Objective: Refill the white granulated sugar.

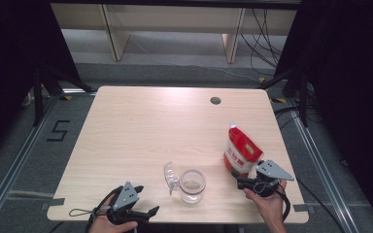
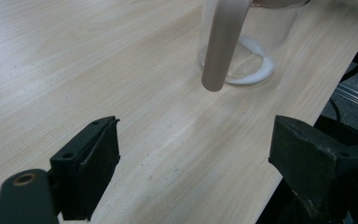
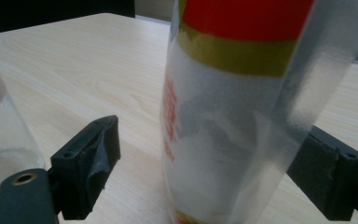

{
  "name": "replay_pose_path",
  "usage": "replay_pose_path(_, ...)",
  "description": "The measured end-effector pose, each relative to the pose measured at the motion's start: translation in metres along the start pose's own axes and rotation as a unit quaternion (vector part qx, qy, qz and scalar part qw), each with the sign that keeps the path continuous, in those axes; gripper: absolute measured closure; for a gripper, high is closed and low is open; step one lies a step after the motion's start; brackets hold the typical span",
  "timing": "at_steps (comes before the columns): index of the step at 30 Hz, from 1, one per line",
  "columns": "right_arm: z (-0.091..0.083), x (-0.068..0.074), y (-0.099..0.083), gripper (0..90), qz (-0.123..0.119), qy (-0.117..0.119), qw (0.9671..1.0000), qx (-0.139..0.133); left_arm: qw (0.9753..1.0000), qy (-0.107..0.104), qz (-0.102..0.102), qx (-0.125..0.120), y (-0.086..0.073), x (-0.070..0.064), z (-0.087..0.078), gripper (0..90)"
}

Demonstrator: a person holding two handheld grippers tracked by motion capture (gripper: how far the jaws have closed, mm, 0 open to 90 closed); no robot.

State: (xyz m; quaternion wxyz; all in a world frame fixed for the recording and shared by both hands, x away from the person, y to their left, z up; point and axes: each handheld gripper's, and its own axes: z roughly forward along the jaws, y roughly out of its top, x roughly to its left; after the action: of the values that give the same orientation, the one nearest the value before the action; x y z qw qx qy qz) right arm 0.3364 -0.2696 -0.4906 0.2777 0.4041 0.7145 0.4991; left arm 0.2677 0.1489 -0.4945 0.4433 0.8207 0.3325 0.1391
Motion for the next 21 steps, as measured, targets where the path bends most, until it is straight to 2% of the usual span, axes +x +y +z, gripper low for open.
replay_pose_path(1, 0.002, -0.001, 0.000, 15.3, -0.002, 0.006, 1.0000, -0.006, 0.9999, 0.004, 0.012, 0.008, 0.000, 0.002, -0.001, 15.6)
replay_pose_path(2, 0.004, -0.003, 0.000, 15.5, -0.017, 0.004, 0.9998, -0.007, 1.0000, 0.006, 0.004, 0.003, 0.000, 0.001, 0.000, 15.6)
replay_pose_path(3, 0.005, -0.003, 0.000, 16.3, -0.021, -0.002, 0.9996, -0.016, 1.0000, 0.006, 0.005, 0.004, 0.000, 0.001, 0.000, 15.6)
replay_pose_path(4, 0.005, -0.004, 0.001, 18.4, -0.023, -0.001, 0.9997, -0.011, 0.9999, 0.007, 0.011, 0.009, 0.000, 0.002, -0.001, 15.6)
replay_pose_path(6, 0.006, -0.004, 0.000, 21.4, -0.006, 0.006, 0.9995, -0.031, 0.9999, 0.007, 0.010, 0.009, 0.000, 0.002, 0.000, 15.6)
replay_pose_path(7, 0.006, -0.004, 0.000, 21.4, -0.010, -0.001, 0.9994, -0.034, 0.9999, 0.009, 0.010, 0.011, 0.000, 0.001, -0.001, 15.5)
replay_pose_path(8, 0.006, -0.003, -0.001, 21.5, -0.002, -0.003, 0.9994, -0.035, 0.9999, 0.006, 0.007, 0.009, 0.000, 0.001, 0.000, 15.6)
replay_pose_path(9, 0.006, -0.005, 0.000, 22.2, -0.010, -0.002, 0.9994, -0.032, 1.0000, 0.000, 0.001, 0.002, 0.000, 0.000, 0.001, 15.6)
replay_pose_path(10, 0.008, -0.004, -0.001, 23.8, -0.006, 0.005, 0.9994, -0.035, 1.0000, 0.000, 0.000, 0.003, 0.000, 0.000, 0.001, 15.6)
replay_pose_path(12, 0.008, -0.004, -0.001, 24.7, -0.013, -0.004, 0.9993, -0.035, 1.0000, 0.004, -0.001, 0.001, 0.000, -0.001, 0.001, 15.6)
replay_pose_path(13, 0.009, -0.003, -0.001, 25.3, -0.007, 0.002, 0.9994, -0.035, 0.9998, 0.011, 0.010, 0.009, 0.000, 0.001, -0.001, 15.6)
replay_pose_path(14, 0.009, -0.003, -0.001, 25.7, -0.006, 0.002, 0.9993, -0.037, 0.9999, 0.008, 0.009, 0.006, 0.000, 0.002, 0.000, 15.6)
replay_pose_path(15, 0.011, -0.004, -0.001, 25.8, -0.014, 0.005, 0.9989, -0.044, 0.9999, 0.003, -0.010, -0.011, 0.000, -0.001, 0.001, 15.6)
replay_pose_path(16, 0.011, -0.003, -0.001, 26.4, -0.007, -0.002, 0.9991, -0.043, 0.9999, 0.002, -0.009, -0.010, 0.000, -0.001, 0.001, 15.6)
replay_pose_path(17, 0.012, -0.004, -0.001, 26.5, -0.013, 0.005, 0.9993, -0.035, 1.0000, 0.008, 0.005, 0.003, 0.000, 0.001, 0.000, 15.6)
replay_pose_path(18, 0.014, -0.004, -0.002, 26.6, -0.008, -0.001, 0.9994, -0.035, 1.0000, 0.006, 0.003, -0.001, 0.000, 0.001, 0.001, 15.6)
replay_pose_path(19, 0.014, -0.004, -0.002, 26.6, 0.003, -0.004, 0.9996, -0.029, 0.9999, 0.005, 0.010, 0.005, 0.000, 0.002, 0.000, 15.6)
replay_pose_path(20, 0.016, -0.006, -0.003, 26.6, -0.001, -0.008, 0.9992, -0.039, 0.9999, 0.008, 0.011, 0.010, 0.000, 0.001, -0.001, 15.6)
replay_pose_path(21, 0.017, -0.005, -0.003, 27.3, 0.017, -0.007, 0.9991, -0.038, 0.9999, 0.005, 0.007, 0.005, 0.000, 0.001, 0.000, 15.6)
